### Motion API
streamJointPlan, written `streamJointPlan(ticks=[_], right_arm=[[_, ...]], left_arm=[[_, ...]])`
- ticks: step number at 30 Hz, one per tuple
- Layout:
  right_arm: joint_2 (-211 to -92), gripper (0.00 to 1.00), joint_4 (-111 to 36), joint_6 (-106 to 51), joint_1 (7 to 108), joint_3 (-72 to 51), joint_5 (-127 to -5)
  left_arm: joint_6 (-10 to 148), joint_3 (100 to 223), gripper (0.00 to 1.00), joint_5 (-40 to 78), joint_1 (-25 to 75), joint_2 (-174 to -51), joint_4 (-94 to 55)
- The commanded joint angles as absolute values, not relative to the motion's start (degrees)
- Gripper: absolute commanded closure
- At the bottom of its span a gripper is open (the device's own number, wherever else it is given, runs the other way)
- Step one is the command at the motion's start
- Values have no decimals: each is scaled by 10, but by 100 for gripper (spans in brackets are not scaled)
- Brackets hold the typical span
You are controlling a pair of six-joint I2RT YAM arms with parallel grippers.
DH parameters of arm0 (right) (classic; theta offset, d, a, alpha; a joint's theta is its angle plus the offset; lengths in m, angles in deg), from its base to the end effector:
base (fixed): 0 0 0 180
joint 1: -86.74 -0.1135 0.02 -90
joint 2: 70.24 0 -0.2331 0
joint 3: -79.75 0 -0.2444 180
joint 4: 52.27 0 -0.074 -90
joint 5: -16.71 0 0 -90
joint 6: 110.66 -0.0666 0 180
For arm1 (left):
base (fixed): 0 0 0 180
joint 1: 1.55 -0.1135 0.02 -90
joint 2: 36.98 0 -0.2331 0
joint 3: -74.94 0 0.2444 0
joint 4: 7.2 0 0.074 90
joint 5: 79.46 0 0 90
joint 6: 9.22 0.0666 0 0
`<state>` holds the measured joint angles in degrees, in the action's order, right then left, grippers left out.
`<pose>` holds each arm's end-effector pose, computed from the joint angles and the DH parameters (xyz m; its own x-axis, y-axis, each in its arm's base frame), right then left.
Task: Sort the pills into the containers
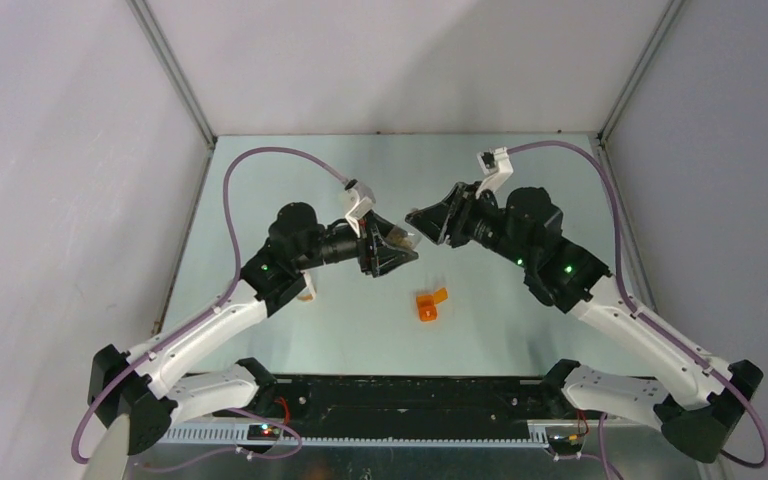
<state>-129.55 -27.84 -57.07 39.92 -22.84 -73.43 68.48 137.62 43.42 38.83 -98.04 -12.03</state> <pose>0.1870 0.1990 0.3744 -0.4926 0.3425 -0.8000 -0.5407 0.5999 0.5897 0.1908 -0.2097 0.3171 -0.2455 -0.0260 -0.9690 0.9259 0.2897 -0.2424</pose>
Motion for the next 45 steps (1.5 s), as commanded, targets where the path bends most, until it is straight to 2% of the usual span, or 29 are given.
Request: streamJointPlan(ticks=[1,4,7,9,10,11,12,13,15,18,21,26,28,30,34,41,45], right_arm=[[-1294,85,-333,-513,467,-207,-525],[-1288,85,-338,-447,529,-206,-334],[-1281,86,-327,-381,554,-207,-222],[-1280,80,-318,-356,566,-207,-174],[-1279,67,-311,-349,569,-207,-168],[-1274,40,-305,-345,570,-207,-186],[-1272,28,-303,-349,569,-207,-207],[-1268,9,-305,-363,568,-207,-256],[-1267,2,-307,-395,565,-207,-339],[-1268,1,-296,-450,548,-207,-468],[-1259,1,-275,-451,474,-207,-615],[-1273,2,-260,-526,416,-207,-728],[-1279,7,-249,-559,408,-207,-767],[-1280,12,-238,-575,402,-207,-790],[-1279,29,-245,-576,395,-207,-790],[-1296,36,-256,-597,394,-207,-742],[-1296,62,-267,-600,394,-207,-714]], left_arm=[[668,1379,100,459,388,-970,-83],[669,1382,100,511,389,-972,-91],[680,1390,100,553,389,-976,-117],[685,1392,100,566,388,-976,-125],[686,1393,100,565,388,-975,-128],[690,1393,100,563,388,-974,-128],[692,1393,100,555,389,-973,-130],[694,1393,100,551,388,-972,-130],[698,1392,100,540,388,-971,-130],[705,1394,100,524,389,-973,-135],[717,1399,100,514,389,-977,-148],[717,1398,100,494,388,-978,-148],[715,1399,100,484,388,-979,-144],[710,1397,100,475,388,-978,-137],[699,1389,100,475,388,-977,-115],[676,1378,100,463,389,-977,-80],[664,1373,100,459,388,-975,-68]])
